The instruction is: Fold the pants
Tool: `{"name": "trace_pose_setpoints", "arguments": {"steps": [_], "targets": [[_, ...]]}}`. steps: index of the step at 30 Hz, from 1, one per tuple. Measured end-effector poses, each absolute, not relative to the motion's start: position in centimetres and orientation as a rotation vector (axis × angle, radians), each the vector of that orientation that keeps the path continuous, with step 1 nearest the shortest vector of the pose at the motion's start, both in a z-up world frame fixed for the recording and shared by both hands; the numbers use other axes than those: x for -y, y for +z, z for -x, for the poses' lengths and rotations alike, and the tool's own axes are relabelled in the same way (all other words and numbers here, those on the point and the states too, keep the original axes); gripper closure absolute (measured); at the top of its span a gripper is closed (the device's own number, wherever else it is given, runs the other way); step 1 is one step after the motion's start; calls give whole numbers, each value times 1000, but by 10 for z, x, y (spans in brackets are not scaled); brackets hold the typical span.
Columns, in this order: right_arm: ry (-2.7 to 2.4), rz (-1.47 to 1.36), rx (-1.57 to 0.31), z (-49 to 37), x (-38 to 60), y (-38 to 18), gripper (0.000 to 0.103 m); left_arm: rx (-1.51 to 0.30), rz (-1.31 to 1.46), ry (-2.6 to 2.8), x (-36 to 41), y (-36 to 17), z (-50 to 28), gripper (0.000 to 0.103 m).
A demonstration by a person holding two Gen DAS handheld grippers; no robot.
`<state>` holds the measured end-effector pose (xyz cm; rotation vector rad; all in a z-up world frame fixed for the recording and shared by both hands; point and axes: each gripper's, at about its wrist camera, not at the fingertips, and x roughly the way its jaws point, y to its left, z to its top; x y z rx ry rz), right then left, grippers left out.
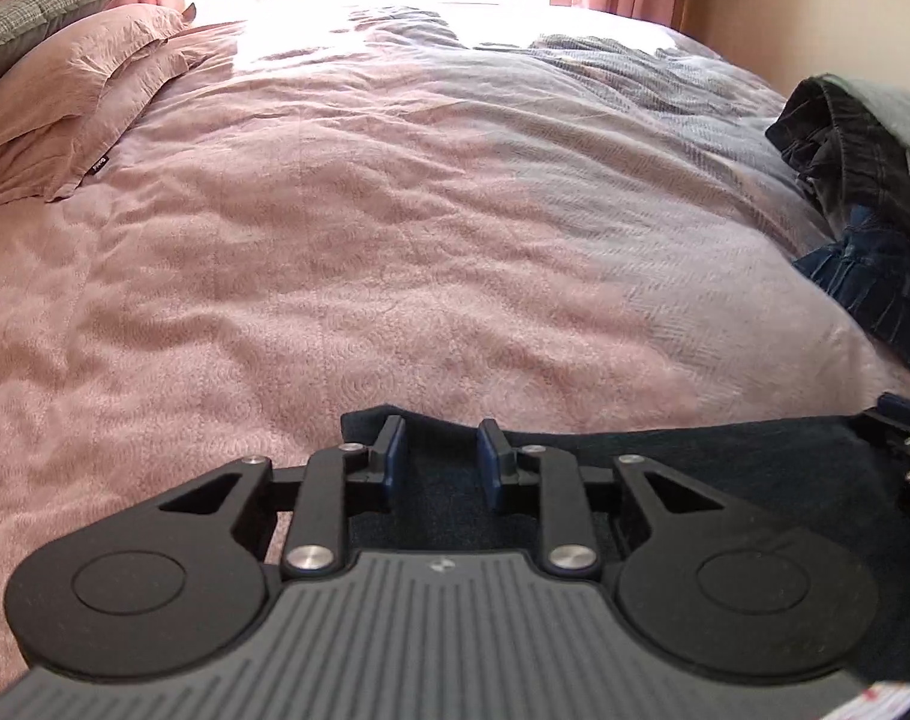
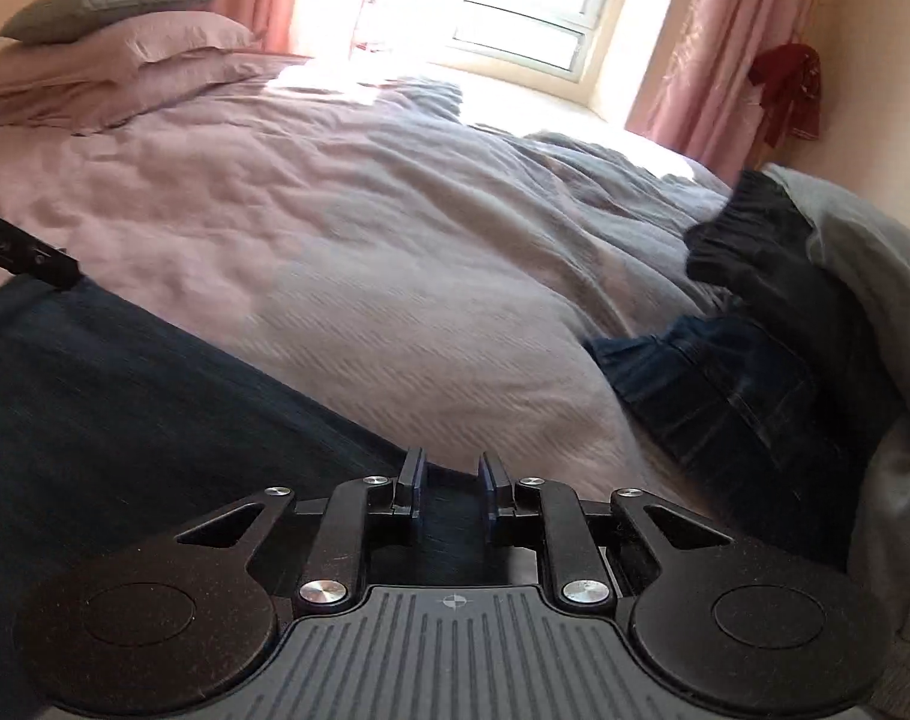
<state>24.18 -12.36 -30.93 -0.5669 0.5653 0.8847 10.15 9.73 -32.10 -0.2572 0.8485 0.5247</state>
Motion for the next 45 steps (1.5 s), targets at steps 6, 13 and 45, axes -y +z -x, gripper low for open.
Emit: {"name": "trace_pose_setpoints", "arguments": {"steps": [6, 13, 45], "targets": [[878, 512, -627, -266, 153, -295, 76, -913, 102, 541, -88, -339, -126, 83], [1181, 471, -664, -212, 188, -247, 76, -821, 338, 474, -66, -264, -47, 84], [1074, 333, -1195, -188, 261, -182, 45, -1226, 407, 627, 72, -185, 40, 58]]}}
